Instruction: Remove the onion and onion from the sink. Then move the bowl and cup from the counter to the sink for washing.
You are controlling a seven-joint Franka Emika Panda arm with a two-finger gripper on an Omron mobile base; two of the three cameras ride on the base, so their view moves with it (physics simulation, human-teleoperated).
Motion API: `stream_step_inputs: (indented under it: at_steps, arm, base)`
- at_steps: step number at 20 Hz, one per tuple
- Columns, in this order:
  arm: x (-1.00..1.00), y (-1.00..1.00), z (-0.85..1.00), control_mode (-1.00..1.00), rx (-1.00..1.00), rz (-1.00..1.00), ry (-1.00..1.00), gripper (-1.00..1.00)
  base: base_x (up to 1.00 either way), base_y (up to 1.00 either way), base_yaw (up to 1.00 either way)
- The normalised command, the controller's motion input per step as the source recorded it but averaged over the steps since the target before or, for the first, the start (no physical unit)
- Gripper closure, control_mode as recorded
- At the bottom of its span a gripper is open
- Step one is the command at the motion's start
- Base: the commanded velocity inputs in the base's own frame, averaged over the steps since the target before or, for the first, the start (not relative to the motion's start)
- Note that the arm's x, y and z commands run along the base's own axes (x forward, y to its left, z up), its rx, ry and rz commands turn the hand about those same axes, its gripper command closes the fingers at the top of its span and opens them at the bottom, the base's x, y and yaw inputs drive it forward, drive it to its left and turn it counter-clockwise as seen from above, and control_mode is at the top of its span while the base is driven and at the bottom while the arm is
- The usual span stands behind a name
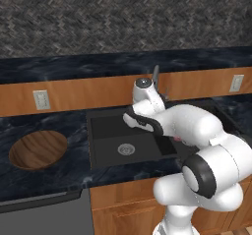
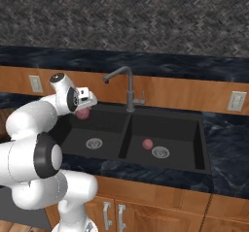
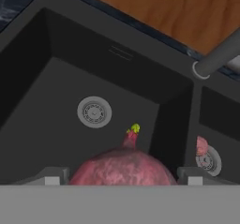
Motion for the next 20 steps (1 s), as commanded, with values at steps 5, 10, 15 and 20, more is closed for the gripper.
stream_step_inputs:
  at_steps: [5,10,15,20]
  arm:
    - [-0.20,0.00,0.28,-1.00,0.00,-0.02,0.13,1.00]
    - [-0.27,-0.10,0.21,-1.00,0.00,-0.02,0.03,1.00]
    - [-0.41,-0.23,0.14,-1.00,0.00,0.00,0.00,1.00]
    - [-0.39,-0.35,0.09,-1.00,0.00,0.00,0.00,1.00]
  base:
    - [0.00,0.00,0.00]
    - [0.00,0.00,0.00]
    - [0.00,0.00,0.00]
    - [0.00,0.00,0.00]
